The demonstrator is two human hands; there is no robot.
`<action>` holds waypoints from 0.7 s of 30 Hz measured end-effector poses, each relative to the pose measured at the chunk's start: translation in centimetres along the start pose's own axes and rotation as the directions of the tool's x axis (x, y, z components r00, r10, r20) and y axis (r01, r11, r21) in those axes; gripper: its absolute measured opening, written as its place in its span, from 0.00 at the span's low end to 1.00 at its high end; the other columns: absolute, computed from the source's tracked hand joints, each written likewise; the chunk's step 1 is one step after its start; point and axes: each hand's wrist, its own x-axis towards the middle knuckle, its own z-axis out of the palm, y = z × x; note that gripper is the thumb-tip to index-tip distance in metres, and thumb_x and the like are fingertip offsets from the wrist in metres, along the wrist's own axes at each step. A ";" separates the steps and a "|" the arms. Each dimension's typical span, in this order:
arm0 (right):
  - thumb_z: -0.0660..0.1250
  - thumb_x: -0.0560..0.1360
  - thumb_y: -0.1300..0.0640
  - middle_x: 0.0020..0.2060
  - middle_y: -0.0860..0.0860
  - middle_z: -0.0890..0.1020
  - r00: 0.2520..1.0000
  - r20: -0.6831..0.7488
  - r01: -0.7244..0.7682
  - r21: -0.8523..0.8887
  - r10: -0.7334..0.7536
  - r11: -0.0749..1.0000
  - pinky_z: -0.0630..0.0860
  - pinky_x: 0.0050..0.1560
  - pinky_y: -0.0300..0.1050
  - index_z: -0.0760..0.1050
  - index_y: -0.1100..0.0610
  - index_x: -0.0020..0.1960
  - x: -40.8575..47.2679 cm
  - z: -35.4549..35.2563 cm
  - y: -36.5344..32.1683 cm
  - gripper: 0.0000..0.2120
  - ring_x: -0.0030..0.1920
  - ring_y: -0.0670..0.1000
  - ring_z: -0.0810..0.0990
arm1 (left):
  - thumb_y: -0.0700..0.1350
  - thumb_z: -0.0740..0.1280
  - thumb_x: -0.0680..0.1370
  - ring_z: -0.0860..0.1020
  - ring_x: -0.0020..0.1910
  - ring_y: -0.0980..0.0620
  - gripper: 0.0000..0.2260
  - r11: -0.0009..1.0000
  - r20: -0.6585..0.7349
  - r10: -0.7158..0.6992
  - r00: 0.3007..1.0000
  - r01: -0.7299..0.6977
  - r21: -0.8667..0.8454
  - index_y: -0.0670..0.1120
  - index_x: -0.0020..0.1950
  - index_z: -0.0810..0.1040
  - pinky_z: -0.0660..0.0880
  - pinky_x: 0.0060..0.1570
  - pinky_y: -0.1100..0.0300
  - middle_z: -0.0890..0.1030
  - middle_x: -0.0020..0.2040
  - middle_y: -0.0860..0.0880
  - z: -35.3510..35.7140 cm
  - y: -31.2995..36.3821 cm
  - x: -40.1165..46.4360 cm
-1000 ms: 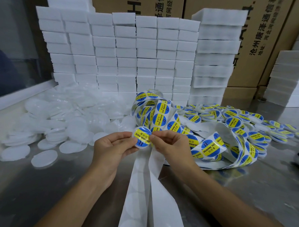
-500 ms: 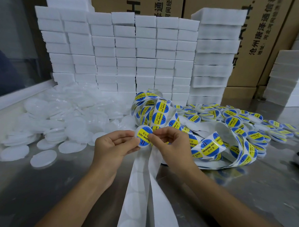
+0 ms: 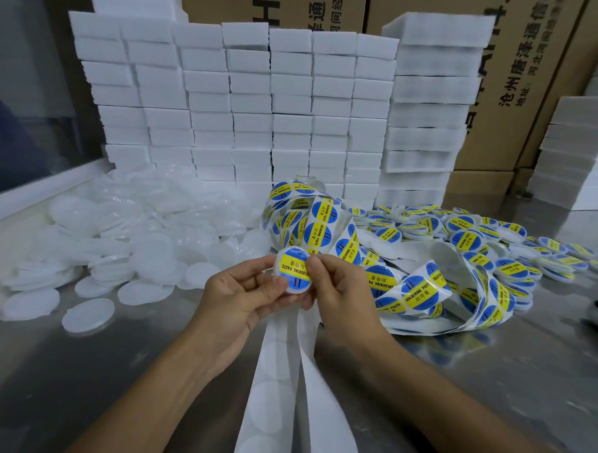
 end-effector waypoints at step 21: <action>0.73 0.69 0.43 0.28 0.51 0.81 0.998 0.064 -0.029 0.017 0.027 0.999 0.72 0.31 0.41 0.80 0.53 0.55 -0.1 -0.1 -0.1 0.19 0.28 0.46 0.75 | 0.42 0.74 0.64 0.84 0.40 0.50 0.15 0.988 0.035 0.056 0.998 -0.060 0.145 0.52 0.50 0.87 0.81 0.44 0.59 0.82 0.35 0.47 0.0 0.2 -0.3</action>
